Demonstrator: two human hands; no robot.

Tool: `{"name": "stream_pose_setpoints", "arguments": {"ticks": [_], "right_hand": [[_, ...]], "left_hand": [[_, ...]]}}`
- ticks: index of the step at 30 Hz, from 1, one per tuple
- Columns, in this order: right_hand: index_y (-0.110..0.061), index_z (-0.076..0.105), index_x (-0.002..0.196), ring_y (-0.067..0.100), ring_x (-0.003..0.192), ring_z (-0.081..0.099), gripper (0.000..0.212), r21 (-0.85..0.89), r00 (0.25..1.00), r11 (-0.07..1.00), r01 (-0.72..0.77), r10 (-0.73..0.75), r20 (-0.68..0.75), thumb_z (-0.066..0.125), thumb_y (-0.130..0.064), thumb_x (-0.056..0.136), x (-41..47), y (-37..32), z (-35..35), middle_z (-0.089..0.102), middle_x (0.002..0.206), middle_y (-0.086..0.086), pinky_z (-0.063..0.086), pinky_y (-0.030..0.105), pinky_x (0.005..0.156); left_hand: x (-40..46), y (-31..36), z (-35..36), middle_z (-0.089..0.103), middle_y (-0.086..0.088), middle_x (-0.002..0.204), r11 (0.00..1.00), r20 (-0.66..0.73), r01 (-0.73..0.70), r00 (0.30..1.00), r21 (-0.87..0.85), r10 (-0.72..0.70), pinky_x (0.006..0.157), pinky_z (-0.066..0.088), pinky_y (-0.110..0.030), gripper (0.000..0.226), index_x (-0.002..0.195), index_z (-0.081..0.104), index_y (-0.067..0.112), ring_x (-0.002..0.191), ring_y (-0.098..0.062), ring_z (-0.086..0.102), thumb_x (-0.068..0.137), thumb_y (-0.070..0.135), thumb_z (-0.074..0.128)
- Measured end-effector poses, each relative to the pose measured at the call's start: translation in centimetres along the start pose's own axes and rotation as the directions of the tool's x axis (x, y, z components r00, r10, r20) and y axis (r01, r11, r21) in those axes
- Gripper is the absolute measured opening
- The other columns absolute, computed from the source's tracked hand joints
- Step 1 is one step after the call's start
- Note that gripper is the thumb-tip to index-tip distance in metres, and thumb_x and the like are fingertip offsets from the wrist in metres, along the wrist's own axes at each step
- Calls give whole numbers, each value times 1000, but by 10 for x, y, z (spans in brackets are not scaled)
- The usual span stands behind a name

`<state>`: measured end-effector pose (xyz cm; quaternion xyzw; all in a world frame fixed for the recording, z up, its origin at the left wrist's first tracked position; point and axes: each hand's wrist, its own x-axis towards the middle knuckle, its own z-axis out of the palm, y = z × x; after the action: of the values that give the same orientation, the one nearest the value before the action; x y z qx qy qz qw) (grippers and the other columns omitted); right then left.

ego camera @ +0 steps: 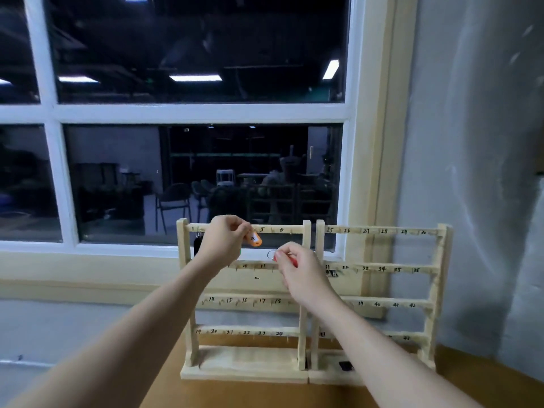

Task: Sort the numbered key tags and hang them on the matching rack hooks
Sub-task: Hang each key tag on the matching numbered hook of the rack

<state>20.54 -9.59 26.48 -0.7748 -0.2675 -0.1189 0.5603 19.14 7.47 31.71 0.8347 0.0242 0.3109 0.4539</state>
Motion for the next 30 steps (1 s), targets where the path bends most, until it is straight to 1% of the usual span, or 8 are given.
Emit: {"name": "stream_pose_setpoints", "arguments": {"ticks": [3, 7, 10, 14, 18, 23, 27, 30], "right_hand": [[-22, 61, 84, 10, 54, 42, 25, 22, 998, 999, 39, -38, -45, 50, -25, 106, 16, -4, 7, 49, 57, -12, 35, 27, 54], [-22, 60, 82, 14, 56, 47, 26, 19, 993, 998, 66, -64, -102, 50, -25, 106, 30, -4, 13, 51, 60, -7, 41, 32, 56], [-24, 59, 79, 15, 57, 49, 28, 21, 991, 998, 58, -55, -121, 50, -25, 105, 38, -1, 17, 53, 61, -8, 44, 33, 58], [-22, 59, 80, 16, 59, 50, 28, 24, 992, 999, 33, -30, -121, 49, -24, 106, 45, 0, 23, 56, 66, -4, 44, 33, 60], [-11, 62, 82, 16, 58, 49, 29, 38, 993, 999, 18, -13, -115, 49, -23, 106, 50, -4, 29, 56, 65, 0, 44, 32, 60], [-13, 66, 88, 14, 56, 56, 25, 30, 990, 999, 11, -7, -139, 50, -23, 105, 57, -11, 37, 65, 69, 2, 51, 32, 59], [-17, 65, 83, 22, 59, 65, 29, -47, 981, 998, -45, 36, -190, 50, -28, 104, 70, -11, 47, 69, 70, 3, 62, 46, 65], [-12, 65, 80, 27, 61, 69, 32, -62, 972, 994, -91, 75, -224, 49, -26, 103, 75, -11, 54, 69, 68, 9, 61, 54, 64]], "left_hand": [[11, 0, 3, 70, 4, 78, 997, -13, 4, 1000, 83, -3, 53, 52, -26, 18, 93, 71, 16, 68, -20, 68, 103, 23, 57], [19, -5, 5, 69, 2, 76, 978, -50, -9, 999, 210, 20, 48, 51, -26, 19, 94, 71, 19, 62, -17, 65, 103, 27, 56], [21, -8, 8, 69, 2, 77, 960, -42, -37, 998, 279, 50, 60, 60, -37, 20, 93, 72, 19, 65, -19, 67, 103, 27, 56], [20, -12, 9, 68, 2, 72, 951, -39, -60, 996, 303, 75, 65, 62, -42, 23, 87, 73, 16, 66, -21, 68, 101, 20, 56], [16, -17, 9, 66, 8, 66, 950, -4, -70, 997, 304, 75, 52, 51, -29, 25, 82, 72, 13, 59, -14, 63, 100, 15, 54], [11, -26, 8, 69, 7, 73, 952, 42, -98, 995, 290, 90, 71, 60, -38, 23, 84, 73, 14, 70, -15, 67, 100, 16, 56], [9, -33, 1, 69, 5, 70, 946, 46, -119, 993, 301, 110, 72, 60, -44, 25, 78, 71, 16, 68, -18, 68, 98, 13, 55], [9, -38, -5, 70, 4, 67, 937, 59, -123, 992, 328, 109, 72, 60, -43, 30, 72, 70, 17, 66, -16, 68, 97, 13, 54]]}}
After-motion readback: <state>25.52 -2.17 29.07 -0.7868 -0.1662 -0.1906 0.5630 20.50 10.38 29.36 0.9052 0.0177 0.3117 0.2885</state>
